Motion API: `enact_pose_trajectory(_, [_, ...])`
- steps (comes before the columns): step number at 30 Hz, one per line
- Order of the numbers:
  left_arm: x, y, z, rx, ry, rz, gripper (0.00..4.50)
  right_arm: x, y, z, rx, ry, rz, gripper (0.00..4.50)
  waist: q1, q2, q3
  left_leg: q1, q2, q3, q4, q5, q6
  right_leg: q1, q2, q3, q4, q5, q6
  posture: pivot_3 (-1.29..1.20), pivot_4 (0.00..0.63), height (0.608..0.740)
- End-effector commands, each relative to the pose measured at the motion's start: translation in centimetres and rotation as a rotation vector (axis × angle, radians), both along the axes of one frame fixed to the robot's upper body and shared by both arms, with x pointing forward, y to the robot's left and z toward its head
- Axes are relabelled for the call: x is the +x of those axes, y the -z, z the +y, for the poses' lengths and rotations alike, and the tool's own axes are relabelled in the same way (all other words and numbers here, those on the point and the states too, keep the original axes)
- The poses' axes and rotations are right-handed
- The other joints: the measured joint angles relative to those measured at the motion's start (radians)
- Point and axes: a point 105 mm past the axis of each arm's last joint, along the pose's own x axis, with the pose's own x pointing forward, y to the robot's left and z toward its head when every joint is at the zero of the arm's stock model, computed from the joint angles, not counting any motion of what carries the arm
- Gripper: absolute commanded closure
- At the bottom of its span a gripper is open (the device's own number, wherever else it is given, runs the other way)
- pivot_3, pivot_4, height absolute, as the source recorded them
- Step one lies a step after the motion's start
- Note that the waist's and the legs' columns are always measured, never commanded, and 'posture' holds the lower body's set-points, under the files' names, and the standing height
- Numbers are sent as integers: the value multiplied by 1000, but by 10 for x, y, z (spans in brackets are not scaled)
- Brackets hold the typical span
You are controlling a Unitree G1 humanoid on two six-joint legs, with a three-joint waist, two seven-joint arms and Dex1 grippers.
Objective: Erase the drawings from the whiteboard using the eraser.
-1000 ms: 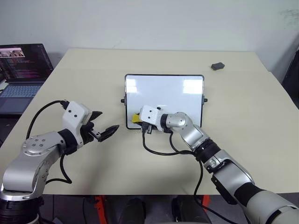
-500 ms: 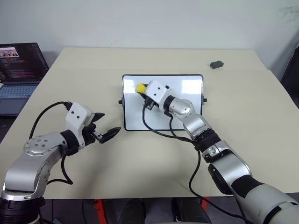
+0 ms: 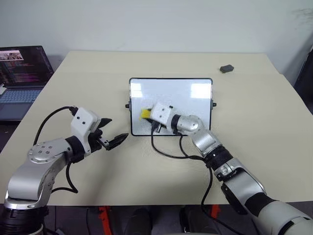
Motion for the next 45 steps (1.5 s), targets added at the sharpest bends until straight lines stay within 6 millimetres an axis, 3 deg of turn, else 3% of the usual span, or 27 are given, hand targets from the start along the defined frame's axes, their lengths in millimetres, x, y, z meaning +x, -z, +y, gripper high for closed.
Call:
enact_pose_trajectory(1, [-10, -22, -30, -32, 162, -104, 0, -8, -41, -29, 179, 56, -13, 3426, 6, 0, 0, -1, 0, 0, -1, 0, 0, 0, 0, 0, -3, 0, 0, 0, 150, 740])
enact_pose_trajectory(5, [-18, -24, -53, -37, 278, -100, 0, -22, -42, -70, 250, 151, 63, 3429, 11, 0, -1, -7, 0, -1, -1, -1, -1, -2, -1, -1, -7, 0, 1, 0, 150, 740])
enact_pose_trajectory(8, [-19, -19, -73, -49, 375, -70, 0, -38, -29, -115, 265, 283, 129, 3429, 14, -1, -1, -19, -1, 0, 1, -1, -1, -15, -1, 0, -5, 0, 1, 0, 150, 740])
enact_pose_trajectory(14, [-18, -10, -109, -29, 568, -12, 0, -64, -7, -183, 330, 582, 236, 3430, 4, 0, -1, -19, 0, 1, 1, -1, 0, -16, 0, 1, -4, 0, 1, 0, 150, 740])
enact_pose_trajectory(22, [-12, -13, -151, 21, 769, -12, 0, -92, 43, -245, 320, 918, 382, 3430, 7, 0, -1, -17, -1, 2, 1, 0, 1, -15, 2, 2, -2, 0, 1, 0, 150, 740])
enact_pose_trajectory(28, [-15, -9, -170, 52, 874, 12, 0, -98, 56, -256, 423, 1033, 442, 3430, 3, 1, -1, -16, 0, 3, 1, 0, 1, -15, 3, 4, -1, 0, 1, 0, 150, 740])
enact_pose_trajectory(41, [-19, 4, -168, 101, 901, 24, 0, -81, 51, -247, 489, 992, 458, 3430, 6, 1, -2, -16, 0, 3, 3, 0, 2, -15, 3, 4, 2, -1, 1, 0, 150, 740])
enact_pose_trajectory(45, [-20, 5, -169, 90, 890, 26, 0, -79, 55, -248, 490, 999, 468, 2153, 6, 1, -2, -16, 0, 3, 3, 0, 2, -15, 3, 4, 2, -1, 1, 0, 150, 740])
